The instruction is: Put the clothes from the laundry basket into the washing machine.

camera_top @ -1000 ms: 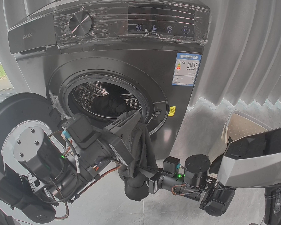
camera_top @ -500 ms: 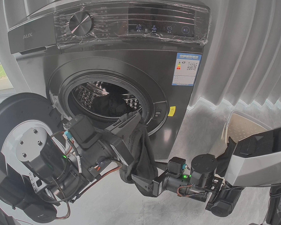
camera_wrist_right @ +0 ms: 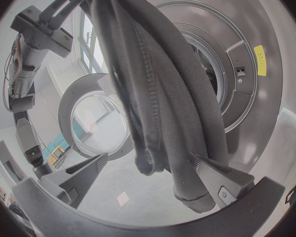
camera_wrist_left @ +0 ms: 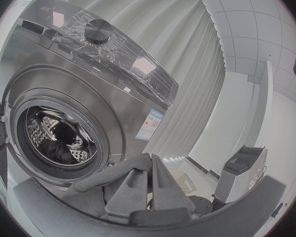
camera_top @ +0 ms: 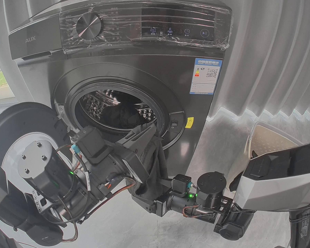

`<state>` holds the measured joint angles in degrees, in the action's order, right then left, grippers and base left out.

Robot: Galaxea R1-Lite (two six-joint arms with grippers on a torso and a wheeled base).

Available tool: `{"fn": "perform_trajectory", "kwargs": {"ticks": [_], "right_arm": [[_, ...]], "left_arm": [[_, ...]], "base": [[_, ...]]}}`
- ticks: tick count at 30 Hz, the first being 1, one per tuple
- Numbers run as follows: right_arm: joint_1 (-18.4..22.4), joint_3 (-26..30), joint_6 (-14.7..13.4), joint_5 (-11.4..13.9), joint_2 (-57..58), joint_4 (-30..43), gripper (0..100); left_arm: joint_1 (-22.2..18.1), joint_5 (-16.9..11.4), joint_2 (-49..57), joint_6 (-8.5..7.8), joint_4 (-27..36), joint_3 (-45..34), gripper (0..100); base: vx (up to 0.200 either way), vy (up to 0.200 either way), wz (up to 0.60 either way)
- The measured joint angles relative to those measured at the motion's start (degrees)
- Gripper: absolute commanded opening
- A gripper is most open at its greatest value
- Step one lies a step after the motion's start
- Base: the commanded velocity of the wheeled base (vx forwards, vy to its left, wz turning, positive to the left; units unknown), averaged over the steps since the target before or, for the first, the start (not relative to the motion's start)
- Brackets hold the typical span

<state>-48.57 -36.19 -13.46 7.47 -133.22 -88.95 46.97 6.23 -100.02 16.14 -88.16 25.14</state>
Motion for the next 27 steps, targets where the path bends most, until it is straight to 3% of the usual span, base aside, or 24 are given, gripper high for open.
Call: {"fn": "perform_trajectory", "kwargs": {"ticks": [5,6,18,27], "right_arm": [[0.39,-3.0,0.0,-1.97,-2.15,-0.02,100],[0.45,-3.49,-0.02,-2.41,-2.5,0.0,0],[1.72,-4.9,-0.24,-3.84,-4.4,-0.02,0],[3.51,2.82,-0.37,-4.58,2.1,0.02,0]], "left_arm": [[0.05,-0.02,0.0,0.0,0.0,0.0,0],[0.05,-0.02,0.0,0.0,-0.02,0.0,0],[-0.2,-0.05,-0.13,0.0,-0.05,-0.04,0],[-1.46,-0.07,-0.46,0.0,-0.09,-0.15,0]], "base": [[0.0,0.0,0.0],[0.0,0.0,0.0],[0.0,0.0,0.0],[0.0,0.0,0.0]]}}
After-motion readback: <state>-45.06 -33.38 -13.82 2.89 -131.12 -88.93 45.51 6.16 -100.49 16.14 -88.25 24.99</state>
